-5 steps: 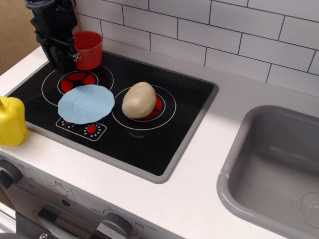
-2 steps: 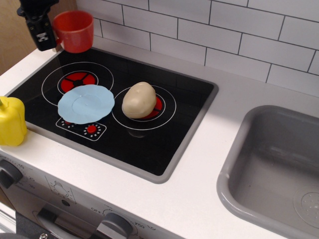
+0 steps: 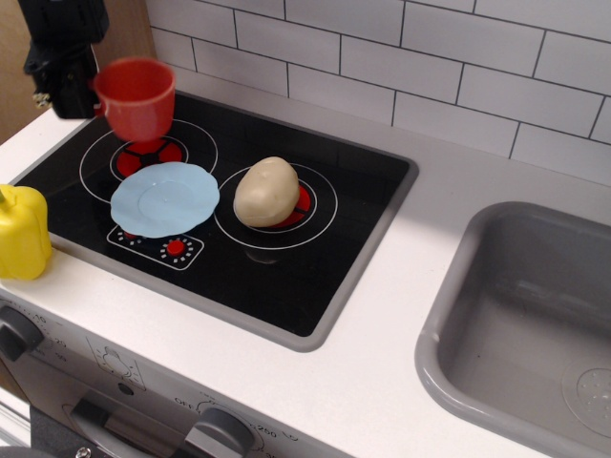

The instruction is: Put cup on plate

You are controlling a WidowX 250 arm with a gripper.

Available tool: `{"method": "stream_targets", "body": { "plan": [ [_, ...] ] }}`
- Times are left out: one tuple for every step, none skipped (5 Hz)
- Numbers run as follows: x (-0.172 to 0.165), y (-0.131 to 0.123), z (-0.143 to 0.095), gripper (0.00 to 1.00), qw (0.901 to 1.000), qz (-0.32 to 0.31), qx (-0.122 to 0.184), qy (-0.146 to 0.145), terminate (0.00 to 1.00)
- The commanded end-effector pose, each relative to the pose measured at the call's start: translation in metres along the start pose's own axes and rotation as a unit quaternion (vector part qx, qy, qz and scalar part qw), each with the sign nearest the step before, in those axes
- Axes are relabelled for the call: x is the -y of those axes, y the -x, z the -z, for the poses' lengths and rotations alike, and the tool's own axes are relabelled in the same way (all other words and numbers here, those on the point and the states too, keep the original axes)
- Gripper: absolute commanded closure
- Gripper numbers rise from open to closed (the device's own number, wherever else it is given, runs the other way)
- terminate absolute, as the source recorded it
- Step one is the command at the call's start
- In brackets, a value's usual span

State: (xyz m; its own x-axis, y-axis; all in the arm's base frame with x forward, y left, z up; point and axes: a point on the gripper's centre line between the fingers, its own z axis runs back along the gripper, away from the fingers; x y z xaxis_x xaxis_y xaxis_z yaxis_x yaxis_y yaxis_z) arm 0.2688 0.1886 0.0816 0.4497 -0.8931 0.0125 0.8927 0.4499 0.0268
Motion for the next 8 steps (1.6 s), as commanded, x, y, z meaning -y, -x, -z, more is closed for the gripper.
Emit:
{"method": "stream_targets", "body": {
  "plan": [
    [0.016,-0.010,-0.031,1.00,0.9967,0.081,0.003,0.011,0.00],
    [0.025,-0.015,-0.027,1.00,0.9958,0.089,0.004,0.020,0.00],
    [0.036,-0.021,-0.018,1.00,0.9939,0.107,-0.006,0.026,0.00],
    [0.040,-0.026,-0.006,1.00,0.9937,0.110,-0.010,0.018,0.00],
    [0.036,-0.031,-0.002,1.00,0.9953,0.096,0.010,0.005,0.00],
    [0.033,-0.033,-0.001,0.00,0.9960,0.087,0.015,0.010,0.00],
    [0.030,-0.032,-0.006,0.00,0.9976,0.064,0.026,0.008,0.00],
    [0.027,-0.029,-0.012,0.00,0.9987,0.042,0.029,-0.002,0.00]
  ]
}}
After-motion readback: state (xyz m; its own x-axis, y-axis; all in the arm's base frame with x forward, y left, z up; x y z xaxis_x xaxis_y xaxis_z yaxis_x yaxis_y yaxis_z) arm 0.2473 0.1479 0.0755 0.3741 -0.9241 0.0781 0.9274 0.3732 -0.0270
